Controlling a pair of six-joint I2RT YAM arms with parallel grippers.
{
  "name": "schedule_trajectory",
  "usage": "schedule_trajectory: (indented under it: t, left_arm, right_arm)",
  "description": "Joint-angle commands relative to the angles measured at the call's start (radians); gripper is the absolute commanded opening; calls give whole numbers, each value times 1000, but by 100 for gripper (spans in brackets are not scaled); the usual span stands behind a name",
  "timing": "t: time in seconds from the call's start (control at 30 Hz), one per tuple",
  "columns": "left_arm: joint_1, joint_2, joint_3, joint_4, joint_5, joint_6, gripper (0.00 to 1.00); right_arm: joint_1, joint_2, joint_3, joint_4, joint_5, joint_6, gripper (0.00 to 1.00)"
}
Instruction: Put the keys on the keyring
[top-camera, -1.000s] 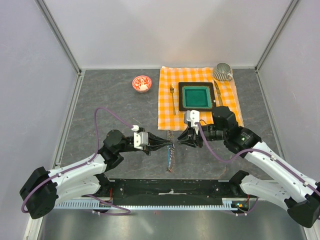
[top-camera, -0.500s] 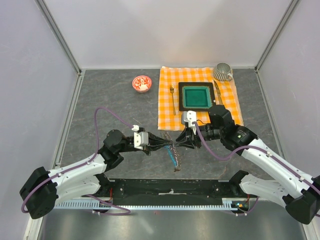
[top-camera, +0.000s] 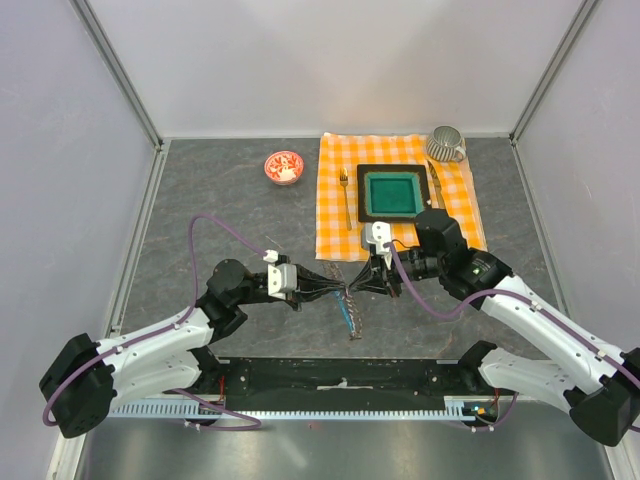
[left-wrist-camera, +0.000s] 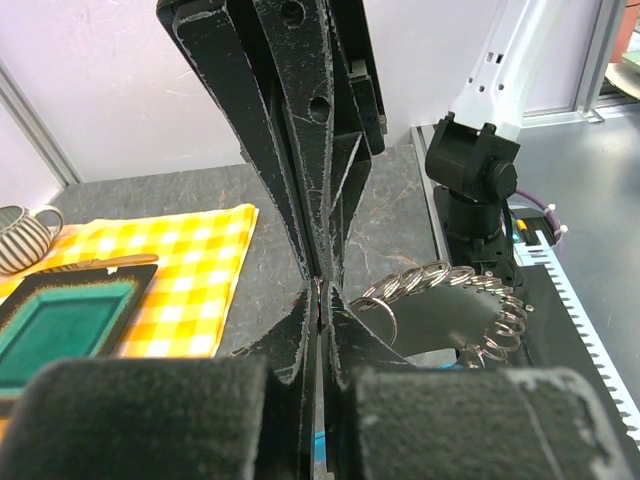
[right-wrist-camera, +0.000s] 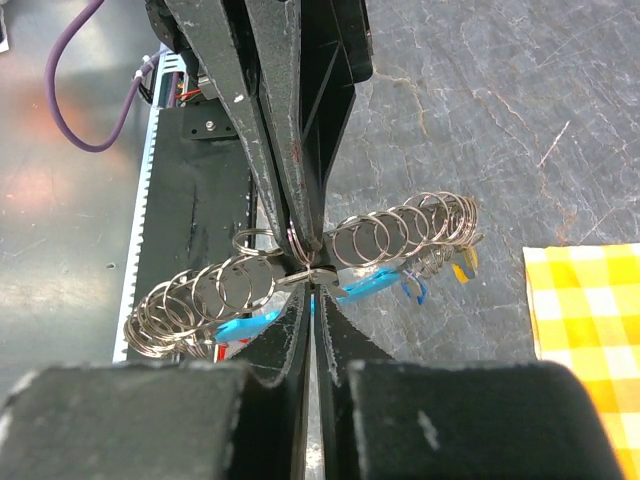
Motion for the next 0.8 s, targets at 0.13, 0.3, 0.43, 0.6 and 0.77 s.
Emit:
schedule_trajectory:
  t: [0.13,0.3,0.43,0.6,0.77]
  left_arm:
    - [1,-6,46,92,36,-1,2]
    - [0,5,54,132,73,-22,2]
    - [0,26,60,162,108,-36,2]
    - [0,58,61,231,144,-81,2]
    - [1,71,52,254,135,-87,2]
  right_arm:
    - [-5,7,29,56,-20,4,0]
    - [-5,39,27,60,-22,10,0]
    - [-4,58,35,61,-32,11,0]
    - [-5,87,46,67,-36,21,0]
    - [-4,96,44,90,-40,53,0]
